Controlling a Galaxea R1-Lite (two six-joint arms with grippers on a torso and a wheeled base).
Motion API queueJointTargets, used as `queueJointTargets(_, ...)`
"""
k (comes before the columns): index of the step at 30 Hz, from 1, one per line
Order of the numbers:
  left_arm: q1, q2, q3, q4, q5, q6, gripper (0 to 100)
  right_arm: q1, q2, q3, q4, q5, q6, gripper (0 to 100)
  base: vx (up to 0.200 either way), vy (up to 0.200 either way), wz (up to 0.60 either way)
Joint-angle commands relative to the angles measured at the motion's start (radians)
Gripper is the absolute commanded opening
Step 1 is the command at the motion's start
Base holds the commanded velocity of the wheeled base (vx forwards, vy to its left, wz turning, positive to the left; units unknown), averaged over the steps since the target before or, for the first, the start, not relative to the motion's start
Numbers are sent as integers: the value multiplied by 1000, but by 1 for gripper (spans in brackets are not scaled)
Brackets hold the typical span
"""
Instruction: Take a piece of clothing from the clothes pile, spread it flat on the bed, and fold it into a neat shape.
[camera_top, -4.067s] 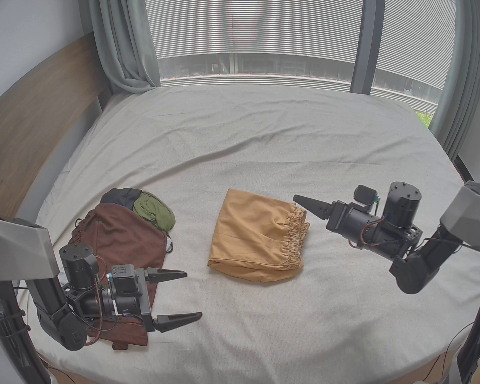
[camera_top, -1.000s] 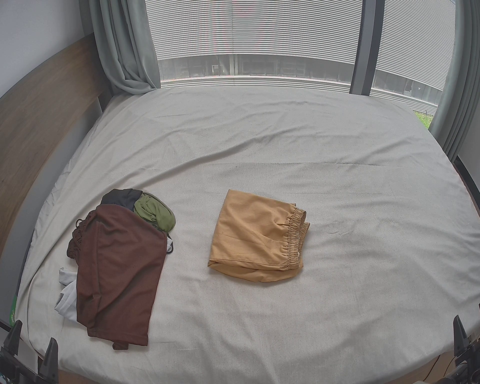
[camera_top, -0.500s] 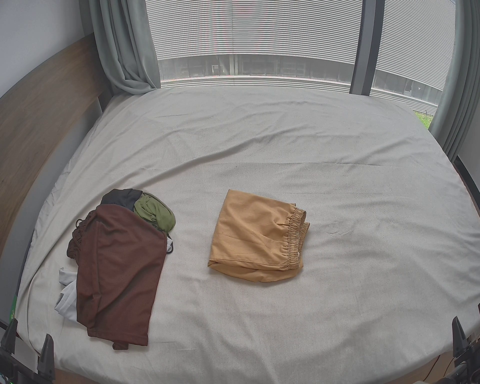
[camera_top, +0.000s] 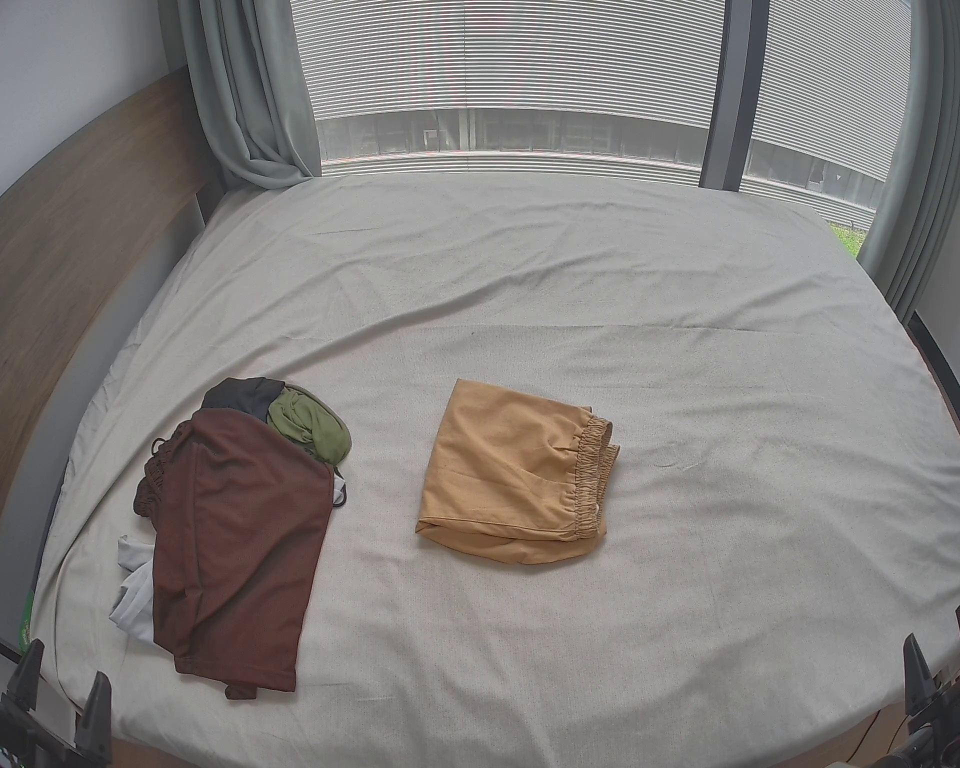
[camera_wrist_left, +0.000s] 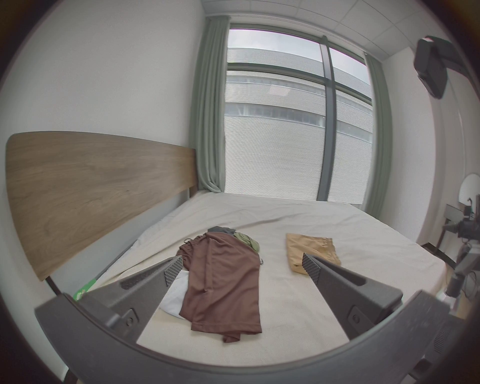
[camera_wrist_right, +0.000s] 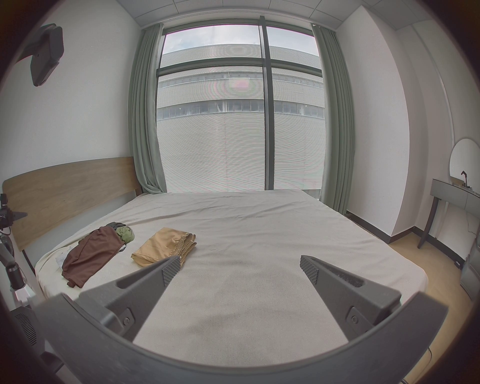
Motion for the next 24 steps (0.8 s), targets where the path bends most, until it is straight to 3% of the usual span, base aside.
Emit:
queueJointTargets(1, 0, -14, 15, -27, 84, 86, 100, -1, -13, 16, -1, 0, 0, 100, 0, 0, 0)
queueJointTargets(4, 0, -14, 12, -17, 75, 101, 100, -1, -13, 16, -1, 0, 0, 100, 0, 0, 0)
queueJointTargets(6, -1, -14, 15, -18, 26, 124, 100, -1, -13, 16, -1, 0, 0, 100, 0, 0, 0)
queueJointTargets(7, -1, -14, 18, 35, -65, 89, 100, -2, -13, 16, -1, 0, -2, 100, 0, 0, 0)
queueJointTargets(9, -4, -13, 8, 77, -80, 79, 100, -1, -13, 16, -1, -1, 0, 100, 0, 0, 0)
queueJointTargets(11, 0, -14, 18, 42, -33, 86, 100, -1, -13, 16, -1, 0, 0, 100, 0, 0, 0)
queueJointTargets(24, 0, -14, 18, 38, -33, 84, 100, -1, -13, 16, -2, 31, -29, 100, 0, 0, 0)
